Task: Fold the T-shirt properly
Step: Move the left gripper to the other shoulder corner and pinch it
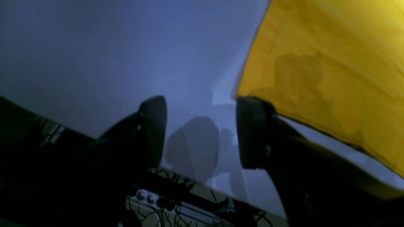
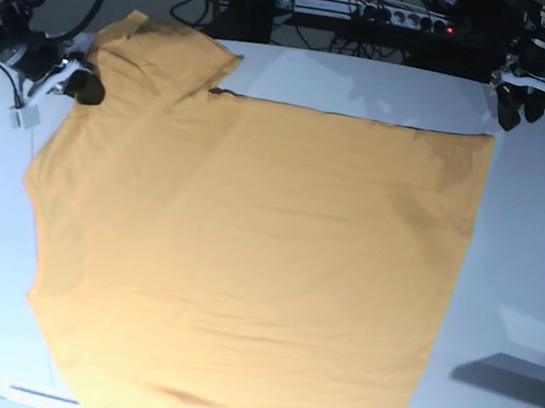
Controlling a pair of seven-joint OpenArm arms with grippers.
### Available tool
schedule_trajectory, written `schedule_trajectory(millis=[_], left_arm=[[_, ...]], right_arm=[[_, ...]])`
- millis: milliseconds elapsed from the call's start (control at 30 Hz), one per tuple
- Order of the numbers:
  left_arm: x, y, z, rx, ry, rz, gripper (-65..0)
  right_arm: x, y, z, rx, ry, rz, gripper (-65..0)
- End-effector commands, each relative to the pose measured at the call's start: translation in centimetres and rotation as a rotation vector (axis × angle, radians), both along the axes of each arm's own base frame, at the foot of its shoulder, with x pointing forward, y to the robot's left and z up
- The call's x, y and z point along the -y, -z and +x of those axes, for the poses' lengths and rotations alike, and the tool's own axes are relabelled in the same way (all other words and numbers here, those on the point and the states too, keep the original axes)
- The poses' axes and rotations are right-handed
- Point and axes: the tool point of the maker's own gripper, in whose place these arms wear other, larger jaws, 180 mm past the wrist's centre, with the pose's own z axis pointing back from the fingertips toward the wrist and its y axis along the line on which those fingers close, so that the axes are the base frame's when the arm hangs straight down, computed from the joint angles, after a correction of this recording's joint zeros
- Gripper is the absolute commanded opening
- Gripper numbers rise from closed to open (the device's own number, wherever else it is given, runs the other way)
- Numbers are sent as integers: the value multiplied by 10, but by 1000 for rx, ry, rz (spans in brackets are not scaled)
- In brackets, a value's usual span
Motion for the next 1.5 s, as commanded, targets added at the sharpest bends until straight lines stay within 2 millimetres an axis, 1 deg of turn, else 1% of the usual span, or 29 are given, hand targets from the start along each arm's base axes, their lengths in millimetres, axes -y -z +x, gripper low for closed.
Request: schedule_trajectory(millis=[0,100,233,367,500,700,833,867,1033,1133,1233,1300,1467], left_arm=[[-6,-5,1,12,-5,4,-301],[-2,3,5,7,-1,-29,-301],[12,13,10,-3,69,-86,-301],[14,20,14,-25,74,-108,-302],[16,22,17,-29,78,-118,-302],[30,29,28,-76,121,-157,-302],[39,33,32,-89,130,-185,-302],[41,36,30,-99,131,-191,-302],[57,47,24,-131,135,-239,-302],[84,57,25,-156,193,-275,-304],[99,62,24,-169,223,-296,-306],[98,65,27,-169,215,-304,-306],[92,75,26,-185,188,-317,-307]], right_arm=[[7,2,-4,-25,-15,-36,-647],[7,2,-4,-25,-15,-36,-647],[7,2,-4,-25,-15,-36,-647],[7,2,-4,-25,-15,-36,-647],[7,2,-4,-25,-15,-36,-647],[6,1,-3,-22,-14,-35,-647],[6,1,-3,-22,-14,-35,-647],[6,1,-2,-21,-14,-35,-647],[5,1,-2,-21,-14,-32,-647],[5,1,-2,-21,-14,-32,-647],[5,1,-2,-21,-13,-30,-647],[5,1,-2,-21,-13,-30,-647],[5,1,-2,-21,-14,-32,-647]])
